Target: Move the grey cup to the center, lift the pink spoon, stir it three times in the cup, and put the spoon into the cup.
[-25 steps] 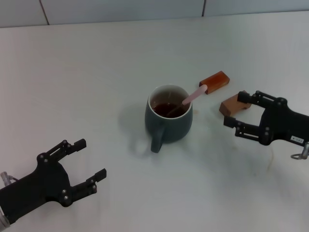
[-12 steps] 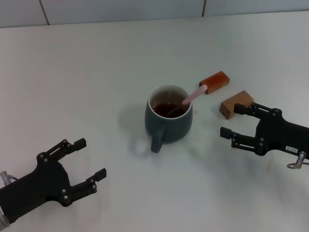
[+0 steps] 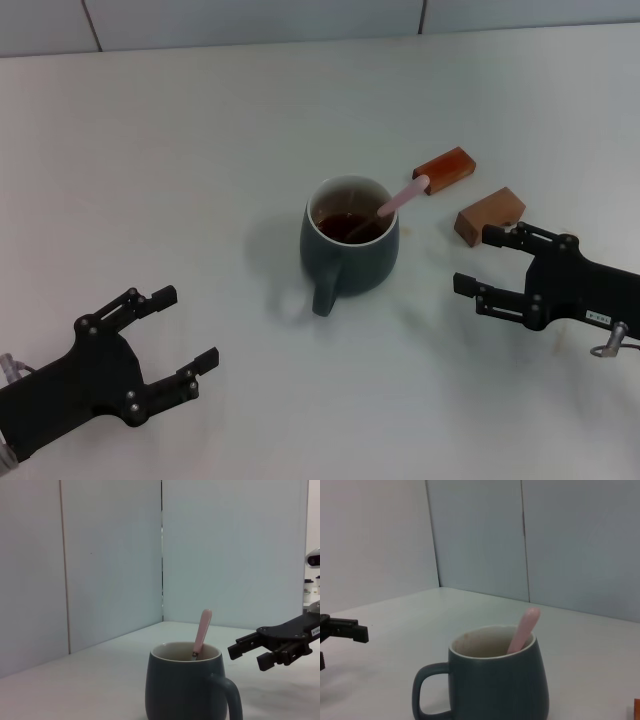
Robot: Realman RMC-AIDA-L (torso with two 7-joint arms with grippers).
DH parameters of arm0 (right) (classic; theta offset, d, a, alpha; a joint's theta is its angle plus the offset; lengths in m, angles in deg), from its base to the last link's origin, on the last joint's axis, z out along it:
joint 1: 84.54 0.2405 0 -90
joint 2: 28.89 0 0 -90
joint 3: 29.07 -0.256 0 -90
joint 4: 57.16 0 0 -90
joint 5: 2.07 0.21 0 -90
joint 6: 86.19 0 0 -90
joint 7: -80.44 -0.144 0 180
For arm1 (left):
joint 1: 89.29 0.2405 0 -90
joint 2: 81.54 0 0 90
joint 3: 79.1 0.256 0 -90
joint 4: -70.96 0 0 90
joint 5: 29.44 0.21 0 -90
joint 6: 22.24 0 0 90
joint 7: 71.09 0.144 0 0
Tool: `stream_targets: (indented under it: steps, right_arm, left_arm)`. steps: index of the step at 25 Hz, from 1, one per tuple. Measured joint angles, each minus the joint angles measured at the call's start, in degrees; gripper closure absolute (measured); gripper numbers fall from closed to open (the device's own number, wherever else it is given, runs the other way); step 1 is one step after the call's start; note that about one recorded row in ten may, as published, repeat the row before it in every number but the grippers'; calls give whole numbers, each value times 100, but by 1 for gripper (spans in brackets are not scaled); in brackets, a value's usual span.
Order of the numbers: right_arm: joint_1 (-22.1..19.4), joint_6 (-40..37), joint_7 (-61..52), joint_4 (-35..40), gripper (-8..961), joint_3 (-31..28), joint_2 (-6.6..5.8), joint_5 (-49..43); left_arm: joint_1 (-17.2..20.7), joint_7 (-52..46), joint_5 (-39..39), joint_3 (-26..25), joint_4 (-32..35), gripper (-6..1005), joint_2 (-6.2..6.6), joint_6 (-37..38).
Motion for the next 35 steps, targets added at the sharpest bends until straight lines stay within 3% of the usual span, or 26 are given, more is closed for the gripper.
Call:
stream_targets:
  steps: [11, 35]
  right_arm:
    - [-78, -67, 84, 10, 178, 15, 63, -8]
    - [-173, -205, 92, 28, 183, -40, 72, -1]
  left_arm:
    - [0, 0, 0, -10, 0, 170, -4, -25]
    - [-18, 0, 0, -47, 0, 170, 9, -17]
